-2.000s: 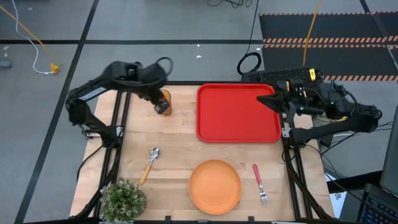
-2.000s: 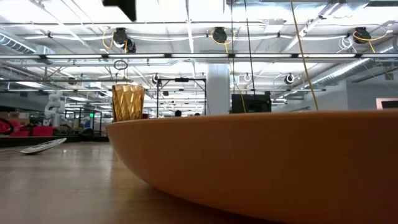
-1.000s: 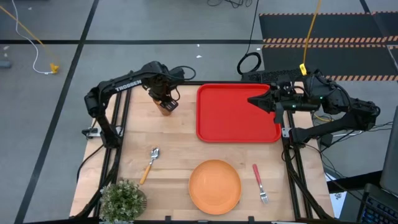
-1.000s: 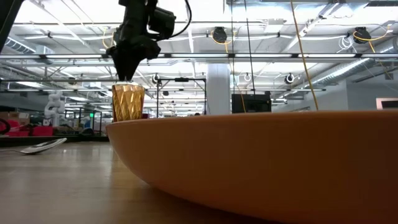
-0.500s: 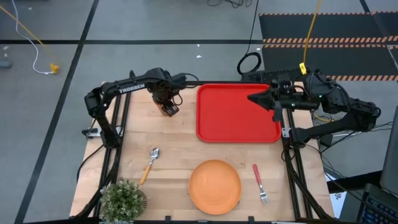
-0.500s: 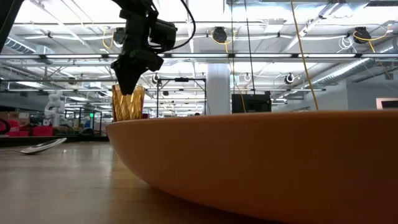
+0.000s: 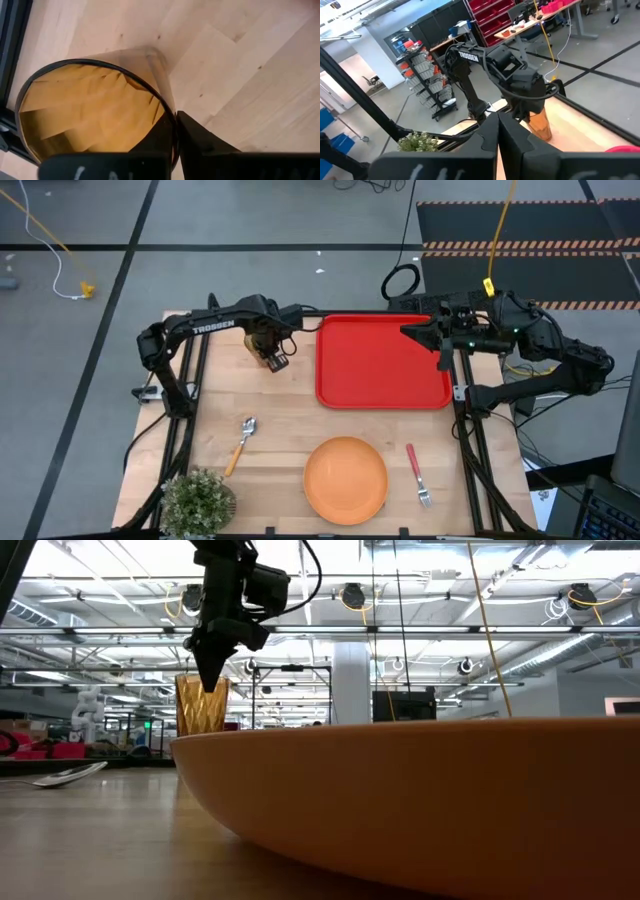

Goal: Pick and place plate/cup/fork/spoon on tray
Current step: Put the brown cup on the red tray

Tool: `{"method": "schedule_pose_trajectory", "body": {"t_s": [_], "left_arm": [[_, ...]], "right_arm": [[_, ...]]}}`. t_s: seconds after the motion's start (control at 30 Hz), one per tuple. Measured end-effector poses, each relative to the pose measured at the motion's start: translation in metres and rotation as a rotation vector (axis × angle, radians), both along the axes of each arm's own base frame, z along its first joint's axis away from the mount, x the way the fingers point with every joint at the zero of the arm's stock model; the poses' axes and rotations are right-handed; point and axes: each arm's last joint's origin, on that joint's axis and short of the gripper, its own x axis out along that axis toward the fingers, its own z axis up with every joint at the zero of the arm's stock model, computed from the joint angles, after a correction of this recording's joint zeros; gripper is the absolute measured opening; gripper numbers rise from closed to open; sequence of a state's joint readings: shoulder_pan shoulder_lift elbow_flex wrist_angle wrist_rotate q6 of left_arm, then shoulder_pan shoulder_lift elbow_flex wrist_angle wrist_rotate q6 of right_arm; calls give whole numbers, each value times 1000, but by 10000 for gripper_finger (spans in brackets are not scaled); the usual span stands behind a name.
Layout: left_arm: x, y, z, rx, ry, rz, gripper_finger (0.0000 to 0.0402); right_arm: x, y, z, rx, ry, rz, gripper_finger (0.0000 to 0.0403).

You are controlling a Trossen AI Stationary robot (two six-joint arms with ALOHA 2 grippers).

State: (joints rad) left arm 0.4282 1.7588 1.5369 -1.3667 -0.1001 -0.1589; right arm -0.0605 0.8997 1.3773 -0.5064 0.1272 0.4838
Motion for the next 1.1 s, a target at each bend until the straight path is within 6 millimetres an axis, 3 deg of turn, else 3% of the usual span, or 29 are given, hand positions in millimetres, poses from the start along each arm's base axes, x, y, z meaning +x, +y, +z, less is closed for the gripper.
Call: {"method": "schedule_pose_trajectory", "body": {"t_s": [0.27,0.87,1.1], "left_arm": [[7,-2,18,24,-54,-23,8],[18,3,115,206,-418,53,7],[19,9,137,231,-571,178,7]], "right_arm": [[-13,0,-1,-9,22,-4,0],[-39,2,-18,12,204,-13,0],[-41,1,-22,-22,255,-26,0]]}}
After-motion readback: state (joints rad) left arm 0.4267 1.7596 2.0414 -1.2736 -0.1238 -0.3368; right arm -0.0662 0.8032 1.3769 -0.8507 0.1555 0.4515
